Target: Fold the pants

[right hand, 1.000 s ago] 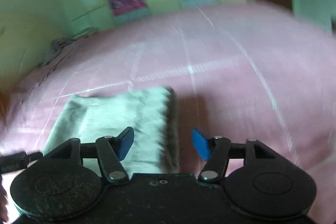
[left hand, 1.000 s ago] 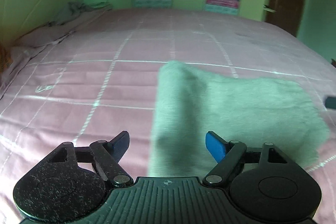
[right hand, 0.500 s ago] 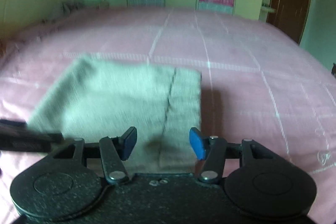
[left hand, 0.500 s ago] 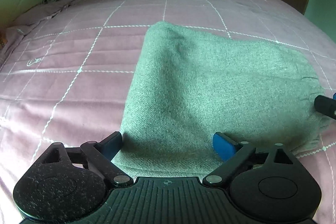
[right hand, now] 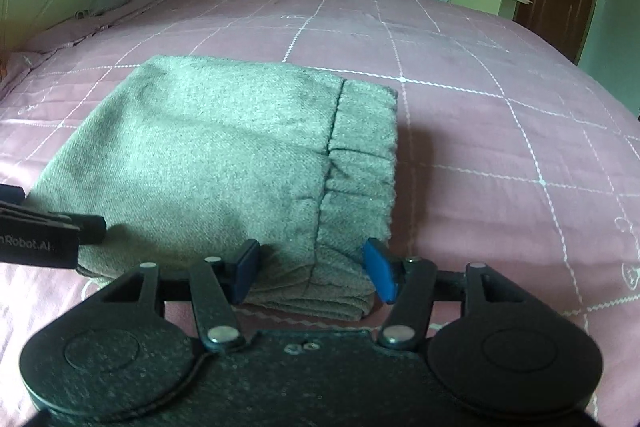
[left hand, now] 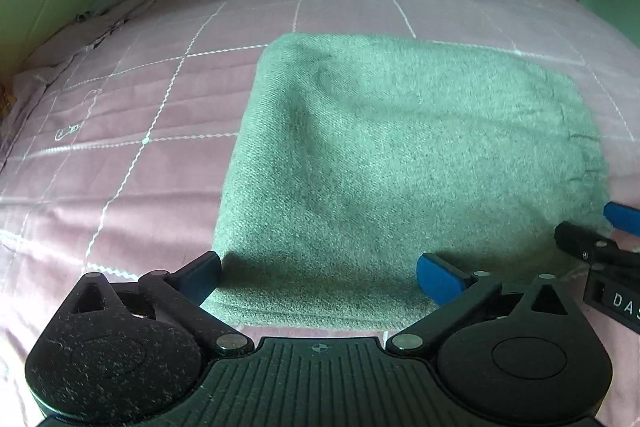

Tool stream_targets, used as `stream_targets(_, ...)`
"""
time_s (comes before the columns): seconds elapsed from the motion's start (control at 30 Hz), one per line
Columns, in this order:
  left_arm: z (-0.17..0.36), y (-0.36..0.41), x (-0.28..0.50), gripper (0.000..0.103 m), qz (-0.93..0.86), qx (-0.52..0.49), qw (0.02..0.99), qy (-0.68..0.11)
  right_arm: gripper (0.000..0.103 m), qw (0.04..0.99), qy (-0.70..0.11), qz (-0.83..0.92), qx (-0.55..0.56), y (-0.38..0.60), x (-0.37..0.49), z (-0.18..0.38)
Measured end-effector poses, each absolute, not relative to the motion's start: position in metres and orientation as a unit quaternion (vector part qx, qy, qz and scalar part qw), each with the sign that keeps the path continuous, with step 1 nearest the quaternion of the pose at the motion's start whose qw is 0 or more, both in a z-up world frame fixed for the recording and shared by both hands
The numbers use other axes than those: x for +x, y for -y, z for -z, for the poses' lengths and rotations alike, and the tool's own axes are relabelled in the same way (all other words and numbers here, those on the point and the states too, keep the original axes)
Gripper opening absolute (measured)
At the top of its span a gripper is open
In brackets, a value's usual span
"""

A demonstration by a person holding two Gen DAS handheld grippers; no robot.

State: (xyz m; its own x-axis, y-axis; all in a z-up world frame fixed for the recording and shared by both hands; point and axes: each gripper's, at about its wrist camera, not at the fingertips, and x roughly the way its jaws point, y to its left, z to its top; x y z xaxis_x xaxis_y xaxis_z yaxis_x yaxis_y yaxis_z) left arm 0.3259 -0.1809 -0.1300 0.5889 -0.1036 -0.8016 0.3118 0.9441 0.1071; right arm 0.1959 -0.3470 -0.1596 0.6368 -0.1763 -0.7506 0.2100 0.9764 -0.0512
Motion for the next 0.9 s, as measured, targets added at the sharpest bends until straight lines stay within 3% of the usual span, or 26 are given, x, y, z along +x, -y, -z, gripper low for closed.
stream_targets(0.43, 0.12, 0.19, 0.313, 0.103, 0.112, 0.138, 0.887, -0.426, 0.059, 0.906, -0.411, 0.104, 0.021, 0.342, 0.19, 0.153)
stream_targets(0.57, 0.117, 0.191, 0.31, 0.103, 0.107, 0.135, 0.892, -0.419, 0.057, 0.922, -0.368, 0.113, 0.037, 0.34, 0.181, 0.127)
stream_targets(0.7, 0.13, 0.194, 0.314, 0.103, 0.099, 0.155, 0.882, -0.434, 0.06, 0.895, -0.428, 0.123, 0.003, 0.338, 0.19, 0.156)
stream_targets(0.9, 0.114, 0.182, 0.308, 0.103, 0.089, 0.119, 0.882, -0.448, 0.059, 0.909, -0.393, 0.13, 0.048, 0.339, 0.174, 0.125)
